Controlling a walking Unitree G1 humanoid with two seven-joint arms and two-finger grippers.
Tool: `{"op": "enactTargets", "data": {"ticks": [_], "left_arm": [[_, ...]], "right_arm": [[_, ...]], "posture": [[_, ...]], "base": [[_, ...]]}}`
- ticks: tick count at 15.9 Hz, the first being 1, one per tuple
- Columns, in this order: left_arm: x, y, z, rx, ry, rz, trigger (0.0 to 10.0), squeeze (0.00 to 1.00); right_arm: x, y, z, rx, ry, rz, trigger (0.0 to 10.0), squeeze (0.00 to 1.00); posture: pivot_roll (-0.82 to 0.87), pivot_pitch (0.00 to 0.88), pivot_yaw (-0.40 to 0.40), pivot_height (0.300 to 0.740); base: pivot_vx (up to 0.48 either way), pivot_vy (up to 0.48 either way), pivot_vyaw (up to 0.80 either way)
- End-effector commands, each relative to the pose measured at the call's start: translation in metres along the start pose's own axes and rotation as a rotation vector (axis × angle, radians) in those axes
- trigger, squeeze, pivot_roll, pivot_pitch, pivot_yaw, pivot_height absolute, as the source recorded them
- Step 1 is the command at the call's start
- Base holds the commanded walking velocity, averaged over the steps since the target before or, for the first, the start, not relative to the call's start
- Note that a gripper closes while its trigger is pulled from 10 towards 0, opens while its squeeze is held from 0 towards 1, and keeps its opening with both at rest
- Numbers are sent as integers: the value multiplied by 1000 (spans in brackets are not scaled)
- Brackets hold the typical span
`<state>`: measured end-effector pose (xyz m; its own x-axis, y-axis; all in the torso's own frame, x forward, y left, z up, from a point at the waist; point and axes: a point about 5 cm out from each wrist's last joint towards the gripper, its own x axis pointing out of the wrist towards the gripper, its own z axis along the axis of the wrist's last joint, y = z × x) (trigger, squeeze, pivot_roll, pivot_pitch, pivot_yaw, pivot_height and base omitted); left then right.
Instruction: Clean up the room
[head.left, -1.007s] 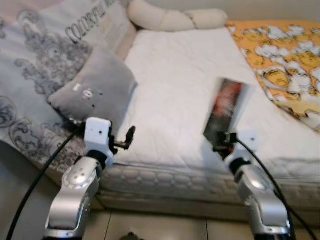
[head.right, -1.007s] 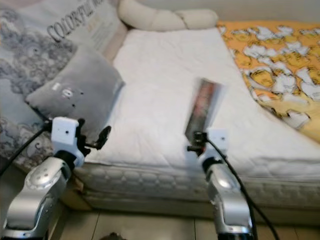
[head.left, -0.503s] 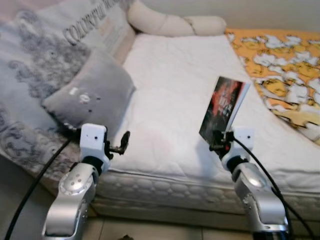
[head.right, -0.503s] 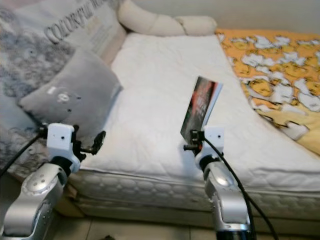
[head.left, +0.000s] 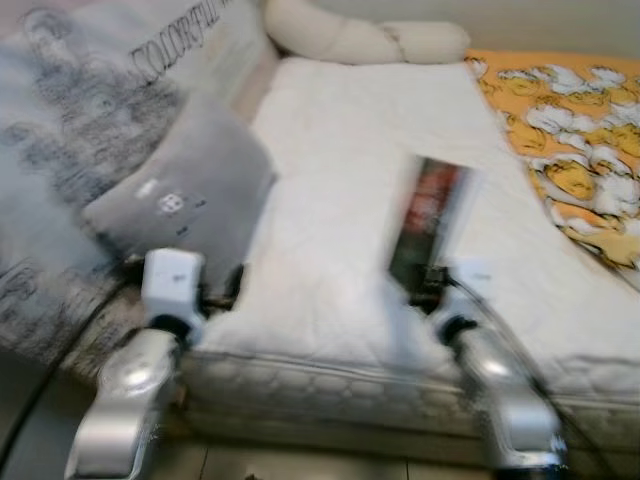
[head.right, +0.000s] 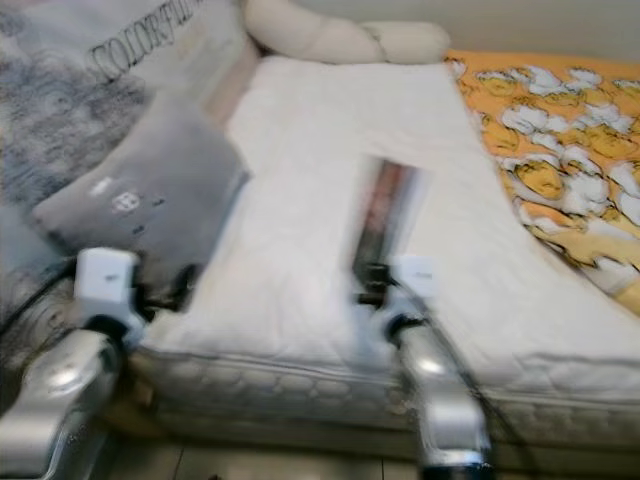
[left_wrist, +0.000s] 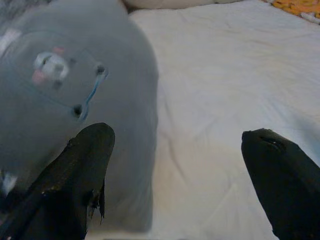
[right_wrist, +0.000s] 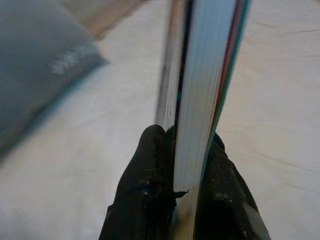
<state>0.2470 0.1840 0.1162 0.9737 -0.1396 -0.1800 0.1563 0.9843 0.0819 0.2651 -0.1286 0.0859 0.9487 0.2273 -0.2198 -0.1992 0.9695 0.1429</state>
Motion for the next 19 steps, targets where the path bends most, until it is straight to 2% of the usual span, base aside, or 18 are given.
{"op": "enactTargets", "data": {"ticks": [1, 11, 13, 16, 19], "left_arm": [[1, -7, 4, 2, -13, -32, 10000, 145], [1, -7, 4, 6, -17, -37, 10000, 153], [1, -5, 5, 7, -21, -38, 10000, 153], [1, -6, 5, 8, -21, -39, 10000, 153], [-1, -9, 3, 15, -12, -56, 10000, 141]], "right_arm": [[-1, -9, 11, -20, -46, -24, 10000, 0], [1, -6, 10, -23, -43, -1, 10000, 0], [1, 1, 10, -67, -35, 50, 10000, 0], [1, 4, 8, -71, -27, 66, 10000, 0], [0, 0, 7, -40, -28, 44, 10000, 0]], "posture": [[29, 0, 9, 740], [34, 0, 6, 740], [36, 0, 5, 740], [37, 0, 4, 740], [36, 0, 5, 740]], "base": [[304, 0, 0], [308, 0, 0], [315, 0, 0], [311, 0, 746], [306, 0, 0]]}}
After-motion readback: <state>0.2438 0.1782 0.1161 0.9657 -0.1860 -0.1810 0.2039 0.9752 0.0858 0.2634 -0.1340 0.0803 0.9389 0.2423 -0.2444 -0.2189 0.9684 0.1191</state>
